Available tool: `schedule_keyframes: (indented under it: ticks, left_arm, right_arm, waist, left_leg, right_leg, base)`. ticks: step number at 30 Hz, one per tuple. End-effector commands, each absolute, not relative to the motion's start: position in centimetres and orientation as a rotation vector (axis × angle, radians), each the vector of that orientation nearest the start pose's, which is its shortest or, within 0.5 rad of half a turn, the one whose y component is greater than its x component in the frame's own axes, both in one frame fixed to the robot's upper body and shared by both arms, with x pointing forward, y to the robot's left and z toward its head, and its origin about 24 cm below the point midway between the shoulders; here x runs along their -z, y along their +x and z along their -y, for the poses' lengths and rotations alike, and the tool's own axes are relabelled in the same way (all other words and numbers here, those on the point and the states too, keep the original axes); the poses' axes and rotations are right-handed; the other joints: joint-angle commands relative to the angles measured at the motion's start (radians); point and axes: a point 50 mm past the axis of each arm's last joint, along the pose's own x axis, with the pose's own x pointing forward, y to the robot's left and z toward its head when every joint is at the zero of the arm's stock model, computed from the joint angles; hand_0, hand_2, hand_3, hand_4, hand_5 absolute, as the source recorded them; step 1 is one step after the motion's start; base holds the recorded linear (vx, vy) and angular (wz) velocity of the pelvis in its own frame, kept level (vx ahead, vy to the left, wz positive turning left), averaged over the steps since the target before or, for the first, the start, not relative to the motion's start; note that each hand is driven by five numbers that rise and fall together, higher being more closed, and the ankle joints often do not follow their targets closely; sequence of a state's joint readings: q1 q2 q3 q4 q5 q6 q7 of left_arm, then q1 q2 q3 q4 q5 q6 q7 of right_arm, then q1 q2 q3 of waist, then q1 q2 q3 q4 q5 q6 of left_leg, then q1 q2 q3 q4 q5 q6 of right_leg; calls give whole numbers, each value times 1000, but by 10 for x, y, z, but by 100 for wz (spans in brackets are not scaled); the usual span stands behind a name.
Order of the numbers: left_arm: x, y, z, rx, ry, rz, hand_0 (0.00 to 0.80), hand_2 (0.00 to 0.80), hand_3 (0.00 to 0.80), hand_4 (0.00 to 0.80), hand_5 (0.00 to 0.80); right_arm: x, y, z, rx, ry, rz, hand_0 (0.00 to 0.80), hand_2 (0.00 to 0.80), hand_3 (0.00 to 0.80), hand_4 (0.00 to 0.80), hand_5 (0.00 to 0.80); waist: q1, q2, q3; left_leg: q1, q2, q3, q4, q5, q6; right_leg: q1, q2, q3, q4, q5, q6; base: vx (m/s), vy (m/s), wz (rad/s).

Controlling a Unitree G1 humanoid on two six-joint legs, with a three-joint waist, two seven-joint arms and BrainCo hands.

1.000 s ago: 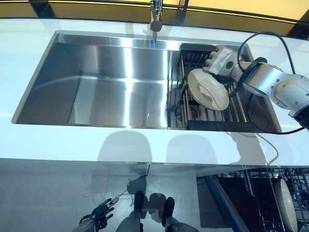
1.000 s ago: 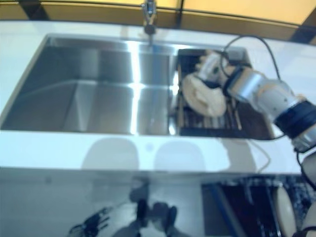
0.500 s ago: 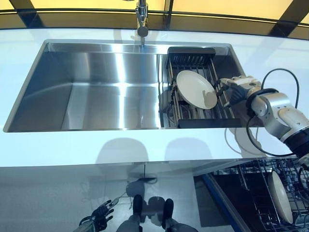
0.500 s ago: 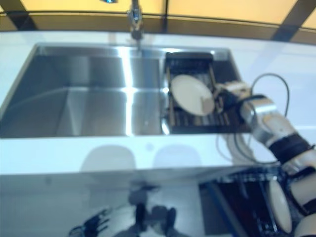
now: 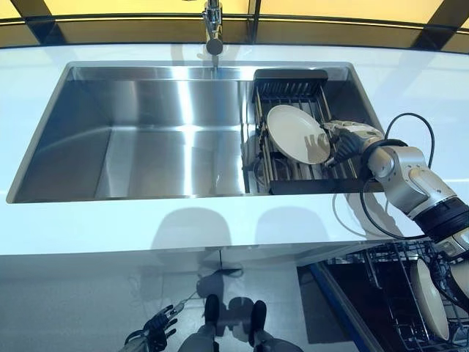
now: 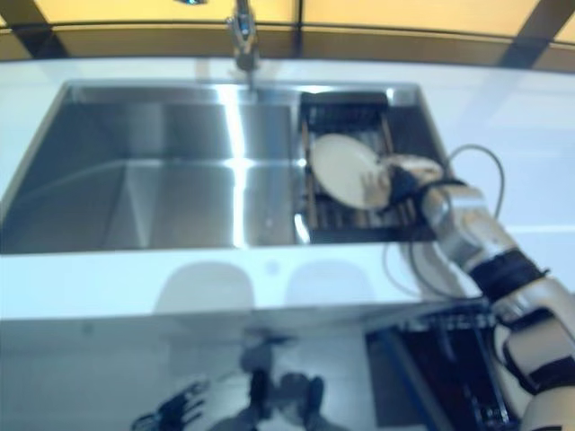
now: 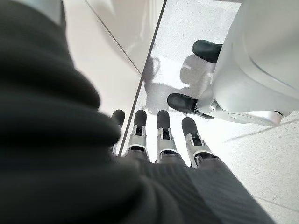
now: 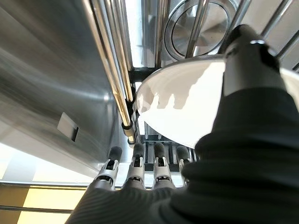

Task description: Take plates into dishwasher

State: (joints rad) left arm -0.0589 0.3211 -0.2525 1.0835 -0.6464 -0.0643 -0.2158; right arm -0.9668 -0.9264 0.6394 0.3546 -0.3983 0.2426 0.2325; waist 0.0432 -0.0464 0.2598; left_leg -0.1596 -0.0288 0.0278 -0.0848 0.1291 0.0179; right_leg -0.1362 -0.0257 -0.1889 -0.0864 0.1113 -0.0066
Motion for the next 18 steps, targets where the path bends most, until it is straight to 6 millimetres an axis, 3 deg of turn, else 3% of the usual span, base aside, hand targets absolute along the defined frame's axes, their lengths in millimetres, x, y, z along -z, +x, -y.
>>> schedule_keyframes:
  ticks: [1, 18]
  left_arm:
    - [135, 153, -232, -98, -256, -896, 0, 0, 0, 0, 0]
    - [134, 158, -230, -92, -252, -894, 0, 0, 0, 0, 0]
  right_arm:
    - [-254, 370, 219, -23, -1518, 121, 0, 0, 0, 0, 0]
    - [-261, 369, 188, -95, -1516, 198, 0, 0, 0, 0, 0]
  waist:
    - [9, -19, 7]
    - [21, -26, 10]
  left_leg:
    - [43, -9, 26, -2, -104, 5]
    - [38, -10, 23, -2, -101, 4]
  right_leg:
    - [41, -28, -24, -1, -56, 59]
    - [38, -29, -31, -1, -53, 60]
  base:
    - [0, 0, 0]
    - [0, 0, 0]
